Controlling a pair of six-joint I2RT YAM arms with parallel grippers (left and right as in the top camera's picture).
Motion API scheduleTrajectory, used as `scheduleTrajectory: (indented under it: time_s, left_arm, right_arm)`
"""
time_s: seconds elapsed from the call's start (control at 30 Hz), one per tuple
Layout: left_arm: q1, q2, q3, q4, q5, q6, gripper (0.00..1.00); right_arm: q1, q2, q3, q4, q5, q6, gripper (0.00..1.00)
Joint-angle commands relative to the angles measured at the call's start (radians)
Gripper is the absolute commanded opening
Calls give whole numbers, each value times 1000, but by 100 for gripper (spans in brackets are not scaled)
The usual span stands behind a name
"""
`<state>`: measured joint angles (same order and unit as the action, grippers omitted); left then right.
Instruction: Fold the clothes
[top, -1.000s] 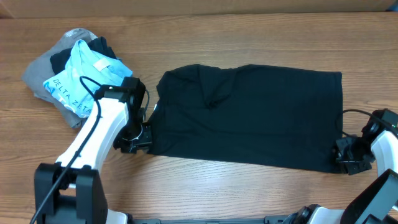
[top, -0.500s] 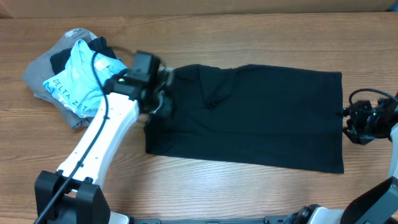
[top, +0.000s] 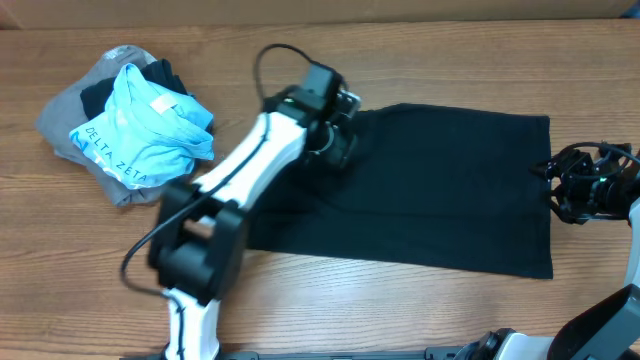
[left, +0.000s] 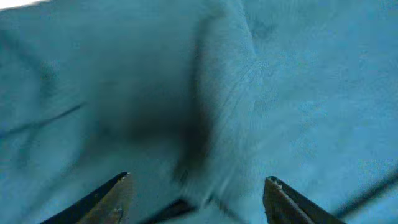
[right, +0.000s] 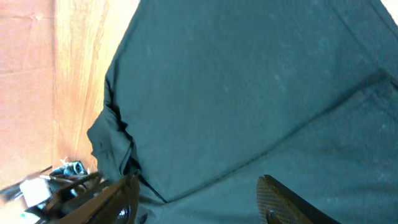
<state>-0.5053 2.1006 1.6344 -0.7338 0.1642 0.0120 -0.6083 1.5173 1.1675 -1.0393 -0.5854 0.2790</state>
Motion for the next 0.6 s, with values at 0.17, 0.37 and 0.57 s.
scheduleTrajectory:
  time_s: [0.17, 0.37, 0.57]
  left_arm:
    - [-52, 132, 72, 6, -144, 50, 59]
    - [-44, 123, 117, -39, -235, -20, 4]
    - [-19, 105, 309, -206, -337, -19, 4]
  right_arm:
    - [-2, -21, 25, 39, 29, -9, 67]
    - [6, -16, 15, 125, 69, 43, 68]
    - [87, 3, 11, 323, 98, 31, 66]
